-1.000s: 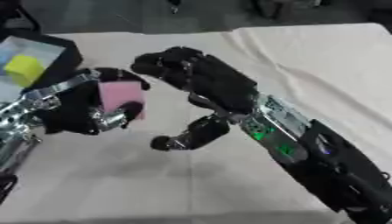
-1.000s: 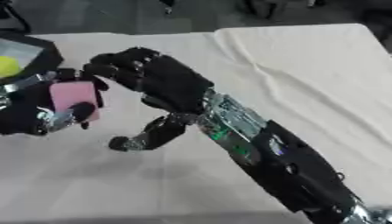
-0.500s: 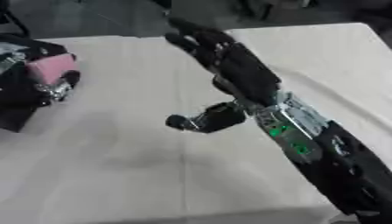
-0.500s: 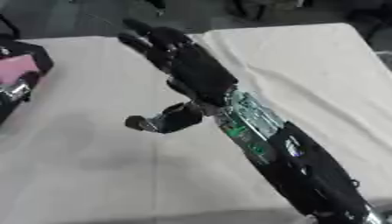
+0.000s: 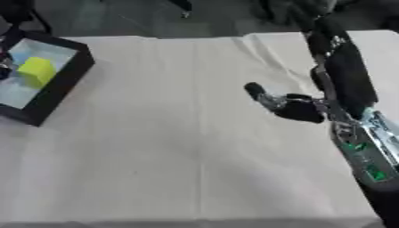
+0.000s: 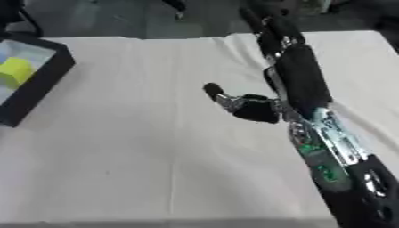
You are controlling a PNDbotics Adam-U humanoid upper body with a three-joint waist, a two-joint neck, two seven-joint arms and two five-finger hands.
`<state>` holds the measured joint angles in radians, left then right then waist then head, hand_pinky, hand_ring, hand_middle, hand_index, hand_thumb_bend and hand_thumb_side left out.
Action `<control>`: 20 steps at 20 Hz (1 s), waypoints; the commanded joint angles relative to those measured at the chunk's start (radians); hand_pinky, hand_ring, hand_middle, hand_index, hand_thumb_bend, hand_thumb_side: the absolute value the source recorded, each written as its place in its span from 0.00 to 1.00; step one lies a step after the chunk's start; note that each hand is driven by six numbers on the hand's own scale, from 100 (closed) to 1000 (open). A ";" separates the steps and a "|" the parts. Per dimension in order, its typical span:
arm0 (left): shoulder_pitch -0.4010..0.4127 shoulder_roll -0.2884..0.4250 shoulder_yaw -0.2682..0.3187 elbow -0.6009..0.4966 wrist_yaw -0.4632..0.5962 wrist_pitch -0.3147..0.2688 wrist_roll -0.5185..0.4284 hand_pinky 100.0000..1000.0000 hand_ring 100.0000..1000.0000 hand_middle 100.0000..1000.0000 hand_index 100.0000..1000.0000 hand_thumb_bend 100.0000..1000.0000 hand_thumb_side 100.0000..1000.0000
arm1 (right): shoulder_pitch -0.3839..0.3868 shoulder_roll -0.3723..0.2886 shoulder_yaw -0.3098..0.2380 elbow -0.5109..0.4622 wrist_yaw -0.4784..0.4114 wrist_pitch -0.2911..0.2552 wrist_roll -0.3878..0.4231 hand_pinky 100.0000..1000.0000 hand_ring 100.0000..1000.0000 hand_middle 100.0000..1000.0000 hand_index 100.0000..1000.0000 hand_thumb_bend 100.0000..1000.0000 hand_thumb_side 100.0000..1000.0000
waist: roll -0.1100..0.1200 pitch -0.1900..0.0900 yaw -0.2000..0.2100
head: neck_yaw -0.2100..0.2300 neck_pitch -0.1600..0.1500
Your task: Pick up the objects with one hand, pass them to the other hand, and then place them into the box on the other side of the table.
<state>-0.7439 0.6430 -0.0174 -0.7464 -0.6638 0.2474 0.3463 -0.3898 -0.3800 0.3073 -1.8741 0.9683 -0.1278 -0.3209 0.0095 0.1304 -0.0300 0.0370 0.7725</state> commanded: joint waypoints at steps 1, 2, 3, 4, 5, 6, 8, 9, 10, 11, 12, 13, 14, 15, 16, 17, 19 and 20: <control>-0.025 0.030 0.039 0.002 -0.074 -0.032 0.037 0.86 0.97 0.99 0.98 0.76 0.81 | 0.006 -0.003 -0.021 -0.029 -0.015 0.001 0.007 0.85 0.83 0.94 0.99 0.44 0.47 | -0.002 -0.014 -0.002 | 0.023 -0.002; -0.024 0.033 0.041 -0.032 -0.070 -0.053 0.049 0.86 0.97 1.00 0.98 0.75 0.82 | 0.014 -0.003 -0.027 -0.027 -0.016 0.004 0.007 0.85 0.83 0.94 0.99 0.44 0.47 | -0.003 -0.014 -0.001 | 0.022 -0.002; -0.018 0.036 0.044 -0.078 -0.056 -0.074 0.060 0.86 0.97 1.00 0.98 0.74 0.81 | 0.022 -0.001 -0.034 -0.026 -0.017 0.009 0.006 0.85 0.83 0.94 0.99 0.44 0.47 | -0.004 -0.015 0.001 | 0.019 -0.002; -0.010 0.040 0.046 -0.132 -0.034 -0.092 0.071 0.86 0.98 1.00 0.98 0.73 0.80 | 0.028 0.000 -0.041 -0.024 -0.016 0.013 0.003 0.85 0.83 0.94 0.99 0.44 0.47 | -0.006 -0.016 0.004 | 0.016 -0.002; 0.004 0.045 0.048 -0.198 -0.003 -0.108 0.081 0.86 0.98 1.00 0.98 0.72 0.79 | 0.034 0.002 -0.047 -0.022 -0.015 0.016 0.000 0.85 0.83 0.94 0.98 0.44 0.47 | -0.007 -0.018 0.007 | 0.012 -0.002; 0.022 0.049 0.051 -0.270 0.039 -0.119 0.088 0.84 0.98 1.00 0.97 0.69 0.77 | 0.038 0.003 -0.053 -0.020 -0.014 0.019 -0.003 0.85 0.83 0.94 0.98 0.44 0.47 | -0.008 -0.019 0.010 | 0.007 -0.002; 0.076 0.052 0.053 -0.451 0.151 -0.161 0.086 0.81 0.96 0.97 0.93 0.61 0.75 | 0.046 0.007 -0.065 -0.018 -0.013 0.023 -0.009 0.85 0.83 0.94 0.98 0.43 0.46 | -0.010 -0.023 0.016 | -0.005 -0.002; 0.112 0.049 0.058 -0.551 0.210 -0.185 0.079 0.77 0.91 0.93 0.91 0.58 0.75 | 0.049 0.010 -0.072 -0.017 -0.015 0.026 -0.012 0.85 0.83 0.93 0.98 0.42 0.46 | -0.011 -0.024 0.019 | -0.015 -0.002; 0.146 0.037 0.062 -0.640 0.264 -0.204 0.063 0.75 0.89 0.91 0.90 0.55 0.75 | 0.053 0.014 -0.078 -0.015 -0.021 0.028 -0.013 0.85 0.83 0.94 0.98 0.39 0.45 | -0.012 -0.025 0.022 | -0.026 -0.002; 0.185 0.008 0.065 -0.728 0.326 -0.228 0.037 0.75 0.89 0.90 0.88 0.53 0.75 | 0.060 0.022 -0.084 -0.010 -0.032 0.026 -0.011 0.85 0.83 0.94 0.98 0.37 0.44 | -0.012 -0.027 0.026 | -0.044 -0.002; 0.226 -0.030 0.068 -0.813 0.384 -0.256 0.003 0.74 0.89 0.90 0.88 0.52 0.74 | 0.067 0.034 -0.093 -0.003 -0.051 0.023 -0.008 0.85 0.84 0.94 0.98 0.37 0.44 | -0.013 -0.027 0.030 | -0.060 -0.002; 0.265 -0.066 0.074 -0.886 0.432 -0.280 -0.030 0.73 0.87 0.88 0.85 0.50 0.74 | 0.073 0.047 -0.103 0.004 -0.074 0.020 -0.006 0.84 0.84 0.93 0.98 0.35 0.45 | -0.014 -0.027 0.032 | -0.073 -0.002; 0.308 -0.110 0.079 -0.950 0.480 -0.298 -0.058 0.73 0.86 0.87 0.85 0.48 0.74 | 0.077 0.062 -0.113 0.012 -0.102 0.019 -0.006 0.84 0.84 0.93 0.98 0.34 0.44 | -0.016 -0.028 0.032 | -0.083 -0.002; 0.347 -0.154 0.082 -0.999 0.525 -0.311 -0.082 0.72 0.86 0.87 0.84 0.46 0.74 | 0.082 0.076 -0.121 0.020 -0.132 0.018 -0.008 0.84 0.83 0.93 0.98 0.33 0.45 | -0.017 -0.028 0.031 | -0.092 -0.002; 0.381 -0.198 0.084 -1.034 0.566 -0.320 -0.100 0.73 0.87 0.87 0.83 0.45 0.74 | 0.086 0.090 -0.128 0.028 -0.168 0.018 -0.011 0.83 0.83 0.93 0.97 0.32 0.45 | -0.019 -0.029 0.031 | -0.100 -0.002; 0.406 -0.241 0.086 -1.058 0.589 -0.325 -0.112 0.72 0.87 0.87 0.83 0.45 0.74 | 0.091 0.102 -0.133 0.037 -0.204 0.017 -0.013 0.83 0.83 0.92 0.97 0.32 0.46 | -0.020 -0.030 0.031 | -0.107 -0.002; 0.441 -0.313 0.088 -1.083 0.590 -0.336 -0.121 0.73 0.87 0.87 0.83 0.43 0.73 | 0.099 0.123 -0.143 0.050 -0.264 0.013 -0.013 0.82 0.83 0.92 0.97 0.31 0.46 | -0.022 -0.031 0.030 | -0.114 -0.002; 0.453 -0.341 0.086 -1.089 0.582 -0.341 -0.122 0.72 0.87 0.87 0.82 0.43 0.73 | 0.104 0.135 -0.148 0.056 -0.287 0.011 -0.013 0.81 0.83 0.91 0.96 0.30 0.47 | -0.023 -0.032 0.030 | -0.117 -0.002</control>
<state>-0.2846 0.3240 0.0559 -1.7959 -0.0933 -0.0842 0.2335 -0.2772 -0.2504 0.1734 -1.8157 0.7164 -0.1122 -0.3322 -0.0144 0.1177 0.0008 -0.0729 0.7725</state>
